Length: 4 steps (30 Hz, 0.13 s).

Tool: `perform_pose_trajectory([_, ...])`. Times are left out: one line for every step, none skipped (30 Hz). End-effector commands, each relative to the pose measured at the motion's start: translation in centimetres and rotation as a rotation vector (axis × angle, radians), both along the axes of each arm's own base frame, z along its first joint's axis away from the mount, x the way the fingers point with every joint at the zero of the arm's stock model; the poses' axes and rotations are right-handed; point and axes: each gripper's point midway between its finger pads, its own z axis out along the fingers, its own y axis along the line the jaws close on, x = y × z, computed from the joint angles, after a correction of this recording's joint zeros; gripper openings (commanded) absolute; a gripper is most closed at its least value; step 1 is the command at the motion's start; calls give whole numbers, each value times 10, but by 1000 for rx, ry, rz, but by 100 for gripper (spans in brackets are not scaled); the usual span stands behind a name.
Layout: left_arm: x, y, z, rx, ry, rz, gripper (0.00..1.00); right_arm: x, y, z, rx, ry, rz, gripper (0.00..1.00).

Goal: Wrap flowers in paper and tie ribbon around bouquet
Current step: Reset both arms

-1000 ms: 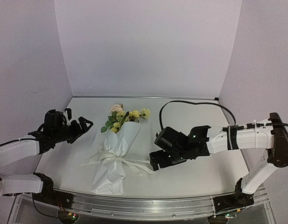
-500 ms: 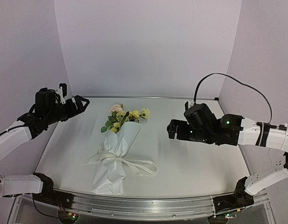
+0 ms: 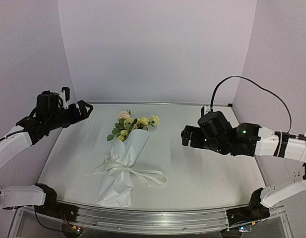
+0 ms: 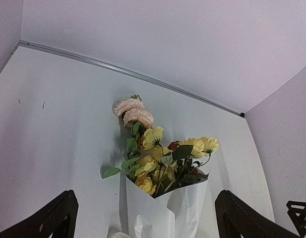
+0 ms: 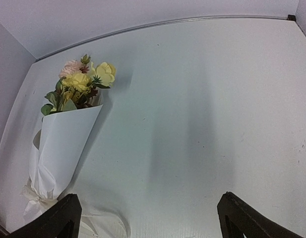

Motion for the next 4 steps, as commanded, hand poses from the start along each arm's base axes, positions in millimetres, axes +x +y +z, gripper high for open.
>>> perform_pose_trajectory([3,3,22,10,-53,12,100,6,-3,12,13,-45,-26,98])
perform_pose_trajectory([3,4,22,12,-55,13,100,6,-3,12,13,-45,-28,98])
perform_pose_trajectory([3,4,22,12,-56,14,100,6,-3,12,13,-45,-28,98])
perform_pose_trajectory([4,5,22,14,-53,20,100,6,-3,12,12,-45,-27,98])
